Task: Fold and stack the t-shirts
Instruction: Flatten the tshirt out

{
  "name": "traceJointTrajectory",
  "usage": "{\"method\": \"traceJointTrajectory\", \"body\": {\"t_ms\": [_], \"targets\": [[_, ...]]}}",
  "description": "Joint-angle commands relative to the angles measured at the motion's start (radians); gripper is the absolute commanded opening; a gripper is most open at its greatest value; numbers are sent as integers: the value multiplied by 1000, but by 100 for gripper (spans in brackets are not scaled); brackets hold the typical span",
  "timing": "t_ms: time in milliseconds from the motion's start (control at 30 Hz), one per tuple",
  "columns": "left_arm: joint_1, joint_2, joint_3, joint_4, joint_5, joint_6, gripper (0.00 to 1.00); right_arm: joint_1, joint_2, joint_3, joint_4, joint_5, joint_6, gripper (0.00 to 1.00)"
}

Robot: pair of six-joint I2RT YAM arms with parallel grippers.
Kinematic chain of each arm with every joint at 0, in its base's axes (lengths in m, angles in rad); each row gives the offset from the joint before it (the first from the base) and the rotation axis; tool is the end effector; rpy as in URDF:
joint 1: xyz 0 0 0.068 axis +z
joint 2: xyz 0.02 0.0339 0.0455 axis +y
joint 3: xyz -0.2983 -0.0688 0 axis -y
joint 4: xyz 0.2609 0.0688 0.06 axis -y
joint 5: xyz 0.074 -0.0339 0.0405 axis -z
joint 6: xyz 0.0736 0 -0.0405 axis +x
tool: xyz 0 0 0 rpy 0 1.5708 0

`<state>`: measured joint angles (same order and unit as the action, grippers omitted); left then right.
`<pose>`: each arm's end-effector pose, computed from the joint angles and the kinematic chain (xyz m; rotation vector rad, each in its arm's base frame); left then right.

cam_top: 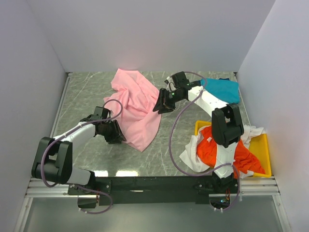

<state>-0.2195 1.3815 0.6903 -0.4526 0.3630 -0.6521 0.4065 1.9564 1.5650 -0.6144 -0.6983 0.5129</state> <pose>0.2503 -0.0826 0.1564 -0.4953 2.7762 -0.7267 0.4094 0.2277 0.2357 -0.1406 2.6962 1.2218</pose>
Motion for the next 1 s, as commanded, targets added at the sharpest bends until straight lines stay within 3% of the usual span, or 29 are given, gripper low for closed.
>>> {"method": "traceJointTrajectory", "body": {"t_ms": [0, 700, 967], "targets": [[-3, 28, -6, 22, 14, -11, 43, -8, -40, -8, 33, -10, 12, 49], [-3, 79, -15, 112, -18, -9, 31, -9, -73, -42, 39, -4, 18, 49], [-3, 54, -18, 104, -39, -14, 3, -9, -74, -56, 47, -3, 24, 49]]}}
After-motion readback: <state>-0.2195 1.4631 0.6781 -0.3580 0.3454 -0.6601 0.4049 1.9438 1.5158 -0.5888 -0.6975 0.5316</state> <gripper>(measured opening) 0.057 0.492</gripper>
